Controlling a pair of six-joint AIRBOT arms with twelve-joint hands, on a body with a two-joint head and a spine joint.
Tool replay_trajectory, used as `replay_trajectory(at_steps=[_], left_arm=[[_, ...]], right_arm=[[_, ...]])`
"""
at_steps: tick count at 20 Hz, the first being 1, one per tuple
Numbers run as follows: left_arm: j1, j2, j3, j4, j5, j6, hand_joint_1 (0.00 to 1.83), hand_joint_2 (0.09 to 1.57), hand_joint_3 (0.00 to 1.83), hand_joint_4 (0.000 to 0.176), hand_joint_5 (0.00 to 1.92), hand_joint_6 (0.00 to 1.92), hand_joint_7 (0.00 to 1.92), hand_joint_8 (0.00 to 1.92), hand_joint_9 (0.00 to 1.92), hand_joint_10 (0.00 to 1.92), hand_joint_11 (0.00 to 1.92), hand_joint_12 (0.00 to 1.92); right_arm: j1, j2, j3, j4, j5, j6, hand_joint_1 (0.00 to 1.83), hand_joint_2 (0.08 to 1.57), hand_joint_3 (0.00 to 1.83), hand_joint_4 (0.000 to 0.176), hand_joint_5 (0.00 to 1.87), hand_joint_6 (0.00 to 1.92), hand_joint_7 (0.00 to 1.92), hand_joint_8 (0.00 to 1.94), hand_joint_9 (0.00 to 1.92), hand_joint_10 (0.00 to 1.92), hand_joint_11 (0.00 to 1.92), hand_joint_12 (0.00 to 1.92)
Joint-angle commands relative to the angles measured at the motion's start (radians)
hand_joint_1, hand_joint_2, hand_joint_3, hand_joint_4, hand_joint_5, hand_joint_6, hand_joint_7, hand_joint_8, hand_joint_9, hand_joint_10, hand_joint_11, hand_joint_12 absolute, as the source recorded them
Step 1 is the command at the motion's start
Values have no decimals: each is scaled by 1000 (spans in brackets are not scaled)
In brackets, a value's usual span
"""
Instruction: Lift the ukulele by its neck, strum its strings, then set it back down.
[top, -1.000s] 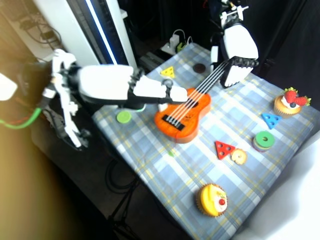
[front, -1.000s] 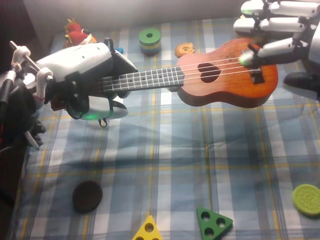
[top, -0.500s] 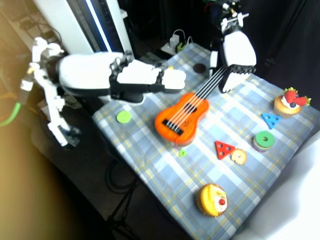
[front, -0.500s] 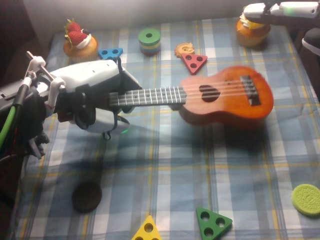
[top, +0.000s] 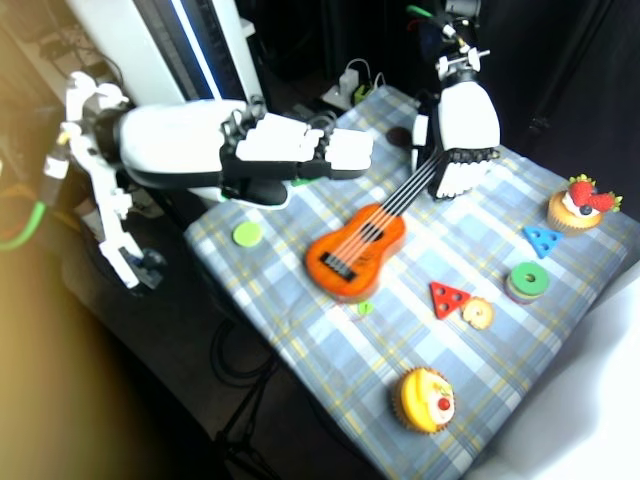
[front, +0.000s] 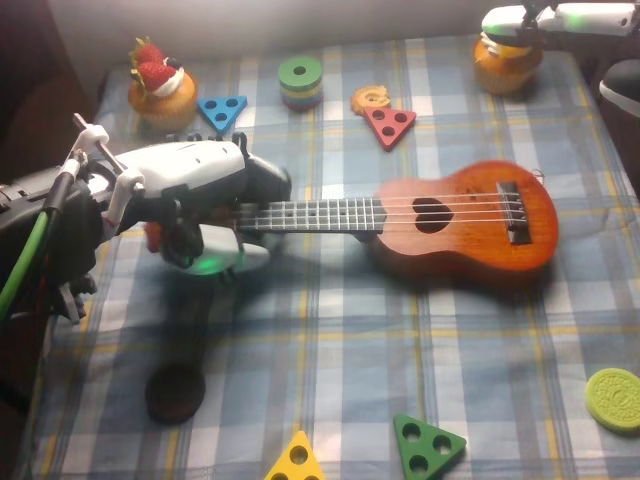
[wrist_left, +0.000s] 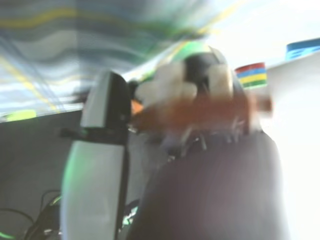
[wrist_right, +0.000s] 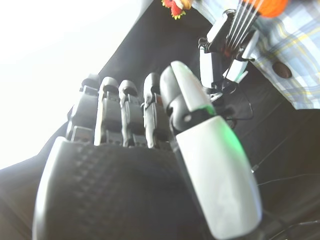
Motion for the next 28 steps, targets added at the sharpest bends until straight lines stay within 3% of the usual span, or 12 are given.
replay_trajectory(at_steps=[1,3,6,9,10,13,15,19,21,25,26,28], left_arm=[[-12,6,-10,6,-109,9,713,1182,0,27,180,51,232,53,117,494,2,1439],[-12,27,-31,7,-142,11,600,1138,4,73,68,2,36,1,41,286,0,1316],[-12,60,-62,7,-205,12,579,1096,0,76,0,0,0,0,0,13,0,650],[10,132,-127,57,-364,-92,603,1116,1,17,21,3,0,0,8,2,0,494],[22,156,-138,81,-420,-163,597,1140,3,27,3,0,0,0,1,0,0,237],[58,202,-152,139,-565,-362,476,1205,1,37,0,0,0,0,0,0,0,410],[94,223,-150,166,-681,-514,574,1233,2,102,0,0,0,0,0,0,0,31],[168,245,-122,188,-916,-797,480,1251,7,117,0,0,0,0,0,0,0,0],[210,245,-100,184,-1070,-938,249,1264,11,144,0,0,0,0,0,0,0,0],[236,245,-108,170,-1205,-968,233,1250,2,145,0,0,0,0,0,0,0,0],[247,245,-112,163,-1245,-974,245,1265,6,88,0,0,0,0,0,0,0,0],[276,256,-124,153,-1323,-984,325,1238,0,132,0,0,0,0,0,0,0,0]], right_arm=[[11,6,0,31,114,-7,1134,1452,1,7,269,1,72,0,0,0,0,0],[11,7,0,32,114,-7,1102,1446,0,33,217,0,35,0,0,0,0,0],[6,12,-3,40,124,-7,1091,1443,0,52,107,2,1,0,0,0,0,0],[-35,38,-24,99,176,-57,828,1457,6,43,1,0,0,0,0,0,30,23],[-50,48,-33,124,197,-79,770,1462,0,40,0,0,0,0,29,0,5,191],[-89,68,-50,177,251,-114,557,1446,0,53,0,0,0,0,36,3,0,290],[-109,73,-52,202,272,-114,474,1428,0,41,0,0,0,0,0,0,0,131],[-149,78,-69,269,325,-162,351,1340,0,43,0,0,0,0,0,0,0,0],[-236,89,-88,353,446,-215,373,1190,0,84,0,0,0,0,0,0,0,0],[-325,89,-92,436,590,-215,489,1173,0,47,0,0,0,0,0,0,0,0],[-359,87,-93,463,639,-215,493,1113,0,59,0,0,0,0,0,0,0,0],[-437,84,-98,516,757,-215,547,1123,0,33,0,0,0,0,0,0,0,0]])
